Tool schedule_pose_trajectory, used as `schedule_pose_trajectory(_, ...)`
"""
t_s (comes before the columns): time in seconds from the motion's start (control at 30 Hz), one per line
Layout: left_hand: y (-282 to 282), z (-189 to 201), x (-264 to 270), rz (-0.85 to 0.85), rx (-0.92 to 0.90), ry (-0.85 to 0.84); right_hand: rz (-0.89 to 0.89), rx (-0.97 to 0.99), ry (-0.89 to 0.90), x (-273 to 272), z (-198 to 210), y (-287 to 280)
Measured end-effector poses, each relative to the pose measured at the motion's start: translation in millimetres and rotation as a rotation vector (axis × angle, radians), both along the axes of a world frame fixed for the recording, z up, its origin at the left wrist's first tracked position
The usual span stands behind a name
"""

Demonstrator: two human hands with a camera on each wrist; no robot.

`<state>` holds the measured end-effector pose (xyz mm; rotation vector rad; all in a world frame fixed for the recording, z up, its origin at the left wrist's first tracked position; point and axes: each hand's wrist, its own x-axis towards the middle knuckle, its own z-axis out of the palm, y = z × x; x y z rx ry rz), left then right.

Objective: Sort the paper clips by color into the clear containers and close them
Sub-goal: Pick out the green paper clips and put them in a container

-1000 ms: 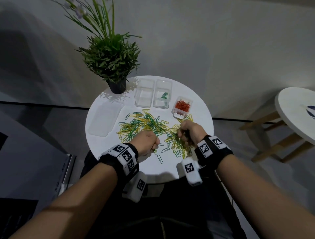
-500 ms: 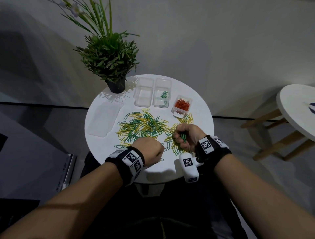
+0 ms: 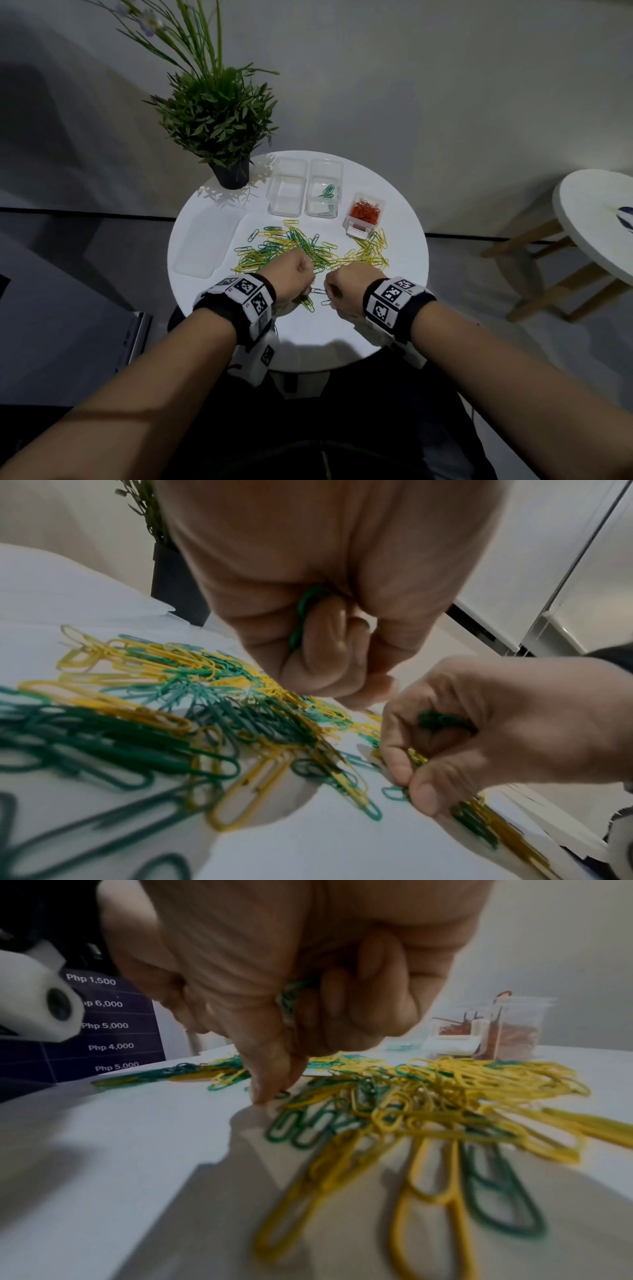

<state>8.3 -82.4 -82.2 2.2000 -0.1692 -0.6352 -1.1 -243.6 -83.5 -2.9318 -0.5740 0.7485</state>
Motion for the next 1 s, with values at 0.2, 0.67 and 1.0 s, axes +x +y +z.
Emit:
schedule_pose_trajectory(0.2, -2.8, -5.6, 7.6, -0.060, 0.147, -0.068, 0.042, -0.064, 0.040, -4.0, -7.0, 2.3)
schedule_pose_trajectory(0.67, -27.9, 3.3, 3.5, -0.528, 0.705, -0.401, -1.114, 1.043, 0.251, -12.5, -10.7, -49.5)
schedule_pose_trajectory(1.0, -32.5, -11.4, -5.1, -0.058, 0.047, -0.072, -1.138, 1.488, 0.509, -11.6, -13.6, -62.7)
